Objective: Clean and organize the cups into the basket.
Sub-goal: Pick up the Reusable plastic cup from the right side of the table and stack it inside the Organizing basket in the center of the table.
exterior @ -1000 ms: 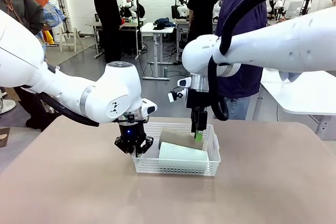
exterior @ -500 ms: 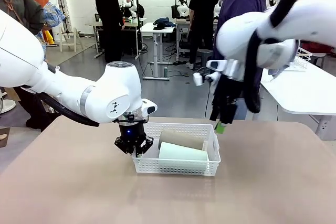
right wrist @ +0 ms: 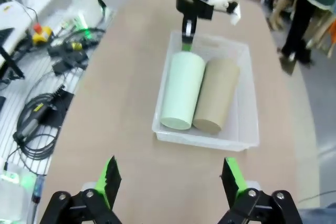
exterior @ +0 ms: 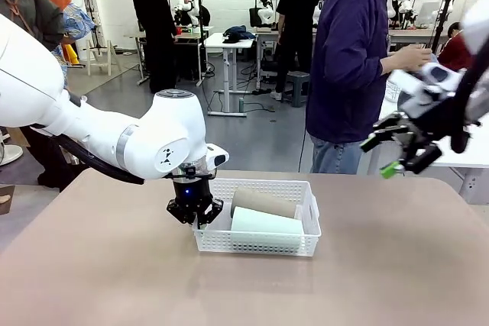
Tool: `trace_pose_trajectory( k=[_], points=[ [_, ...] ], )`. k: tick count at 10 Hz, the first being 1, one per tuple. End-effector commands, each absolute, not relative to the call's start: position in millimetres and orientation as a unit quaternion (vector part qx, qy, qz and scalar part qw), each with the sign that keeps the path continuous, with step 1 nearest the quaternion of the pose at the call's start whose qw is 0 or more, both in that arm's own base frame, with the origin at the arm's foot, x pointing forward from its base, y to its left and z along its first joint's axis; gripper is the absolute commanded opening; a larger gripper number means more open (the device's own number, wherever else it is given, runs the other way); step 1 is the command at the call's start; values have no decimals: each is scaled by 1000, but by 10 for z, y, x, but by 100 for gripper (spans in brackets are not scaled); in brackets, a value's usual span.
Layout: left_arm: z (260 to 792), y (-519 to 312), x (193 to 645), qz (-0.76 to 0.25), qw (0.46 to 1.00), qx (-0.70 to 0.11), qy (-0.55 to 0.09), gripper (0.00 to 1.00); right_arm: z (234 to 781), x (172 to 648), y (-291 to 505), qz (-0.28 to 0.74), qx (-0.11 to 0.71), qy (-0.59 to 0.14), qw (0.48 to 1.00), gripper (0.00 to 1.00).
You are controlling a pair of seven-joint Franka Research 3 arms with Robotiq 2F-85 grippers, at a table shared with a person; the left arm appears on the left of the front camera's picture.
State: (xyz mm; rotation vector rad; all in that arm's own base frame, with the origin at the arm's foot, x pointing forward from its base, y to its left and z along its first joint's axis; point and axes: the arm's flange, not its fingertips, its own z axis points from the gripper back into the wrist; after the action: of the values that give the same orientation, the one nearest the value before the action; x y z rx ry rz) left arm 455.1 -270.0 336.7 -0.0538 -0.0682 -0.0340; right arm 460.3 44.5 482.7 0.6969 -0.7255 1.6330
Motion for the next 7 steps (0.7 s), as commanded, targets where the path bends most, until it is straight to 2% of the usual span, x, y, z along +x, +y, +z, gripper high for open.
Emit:
trace_pose_trajectory(
  k=[1,4,7],
  points=[
    [3362,-2709,4535,-19,999,-26,-34,0,4660,4571,22,674,349,-351,549,100],
    [3362,-2709,4535,-19,999,-26,-34,0,4292,4732,-759,624,406,-396,538,100],
    [3362,-2709,4535,-19,999,-26,-34,0,3845,4750,-1193,576,423,-388,582,100]
  ],
)
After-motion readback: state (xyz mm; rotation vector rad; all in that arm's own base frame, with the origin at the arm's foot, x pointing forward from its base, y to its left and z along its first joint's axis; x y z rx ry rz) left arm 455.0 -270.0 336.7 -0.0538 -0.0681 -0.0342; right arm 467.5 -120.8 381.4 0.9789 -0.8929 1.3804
